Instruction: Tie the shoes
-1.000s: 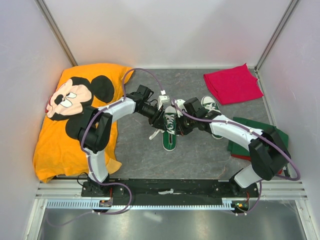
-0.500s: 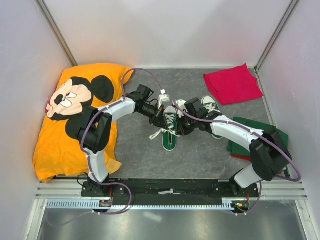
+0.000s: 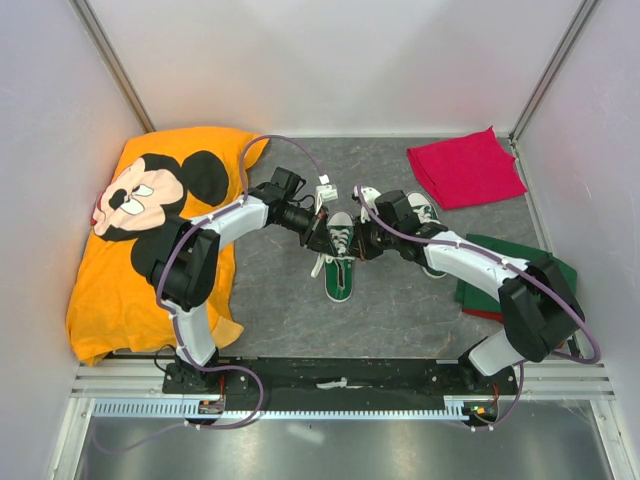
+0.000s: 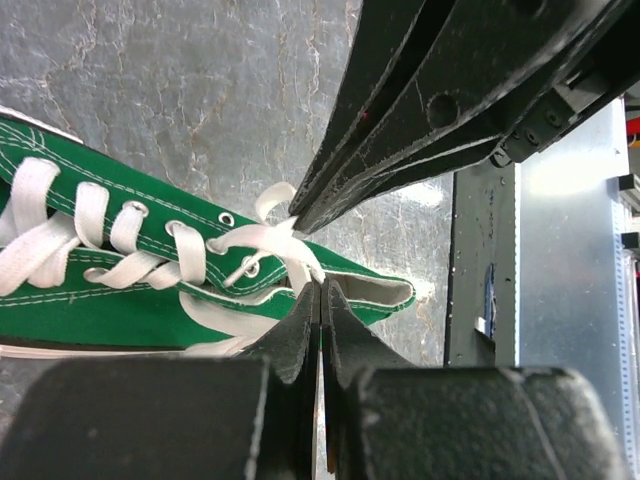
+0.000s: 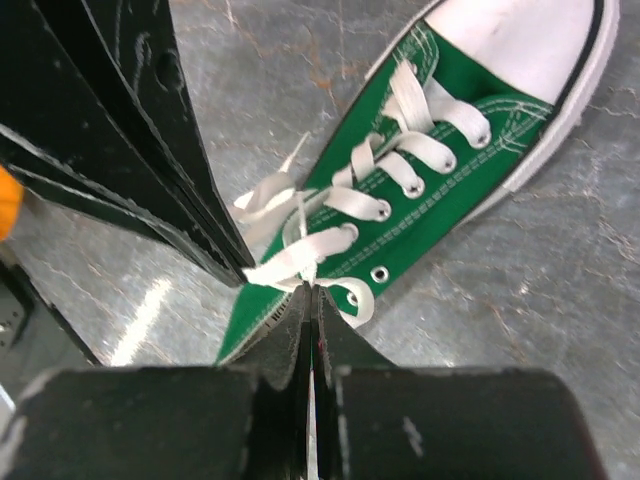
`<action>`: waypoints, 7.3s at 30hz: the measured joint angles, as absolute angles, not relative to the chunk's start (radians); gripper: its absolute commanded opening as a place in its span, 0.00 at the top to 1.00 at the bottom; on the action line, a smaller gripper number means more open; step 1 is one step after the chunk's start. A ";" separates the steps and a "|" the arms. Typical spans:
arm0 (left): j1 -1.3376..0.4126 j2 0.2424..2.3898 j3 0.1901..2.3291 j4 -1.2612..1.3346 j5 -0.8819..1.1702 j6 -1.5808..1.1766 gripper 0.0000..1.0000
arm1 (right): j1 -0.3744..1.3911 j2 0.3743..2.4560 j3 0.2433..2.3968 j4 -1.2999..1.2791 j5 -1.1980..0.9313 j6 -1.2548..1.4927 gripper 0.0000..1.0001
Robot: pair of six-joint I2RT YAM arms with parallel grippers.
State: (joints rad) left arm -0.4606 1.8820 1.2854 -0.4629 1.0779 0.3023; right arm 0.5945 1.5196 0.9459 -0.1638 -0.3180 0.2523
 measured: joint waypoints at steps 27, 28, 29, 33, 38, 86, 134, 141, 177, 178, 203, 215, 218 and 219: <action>-0.462 1.816 1.138 -0.223 1.080 0.080 0.84 | 0.468 1.748 0.616 0.859 -0.720 0.847 1.00; -0.463 1.816 1.137 -0.222 1.076 0.078 0.76 | 0.467 1.761 0.614 0.884 -0.725 0.862 1.00; -0.464 1.816 1.135 -0.223 1.075 0.078 0.72 | 0.467 1.769 0.611 0.903 -0.729 0.873 1.00; -0.467 1.816 1.135 -0.257 1.060 0.088 0.60 | 0.459 1.782 0.604 0.925 -0.728 0.896 1.00; -0.442 1.795 1.134 -0.314 1.025 0.122 0.54 | 0.452 1.781 0.604 0.926 -0.730 0.899 1.00; -0.300 1.884 1.132 0.027 0.982 -0.349 0.99 | 0.431 1.582 0.831 0.262 -0.775 0.419 0.38; -0.303 1.974 1.177 0.087 0.944 -0.453 0.99 | 0.942 1.837 1.147 -0.235 -0.058 -0.342 1.00; -0.292 1.946 1.192 -0.041 0.942 -0.353 0.99 | 0.814 1.593 1.147 -0.309 -0.146 -0.292 1.00; 0.124 1.813 1.370 -0.416 0.747 0.040 0.99 | 0.381 1.335 0.950 -0.704 -0.253 -0.356 1.00; 0.122 1.813 1.370 -0.418 0.738 0.047 0.98 | 0.375 1.334 0.945 -0.705 -0.245 -0.362 1.00; 0.003 1.793 1.252 -0.475 0.646 0.306 0.99 | 0.259 1.602 0.918 -0.591 -0.178 -0.350 1.00; -0.142 1.785 1.122 -0.487 0.401 0.353 0.63 | 0.259 1.686 1.034 -0.554 -0.156 -0.308 0.50; -0.141 1.774 1.125 -0.488 0.390 0.350 0.50 | 0.260 1.687 1.069 -0.564 -0.156 -0.301 0.32; -0.137 1.762 1.126 -0.488 0.398 0.349 0.45 | 0.260 1.686 1.082 -0.567 -0.157 -0.300 0.27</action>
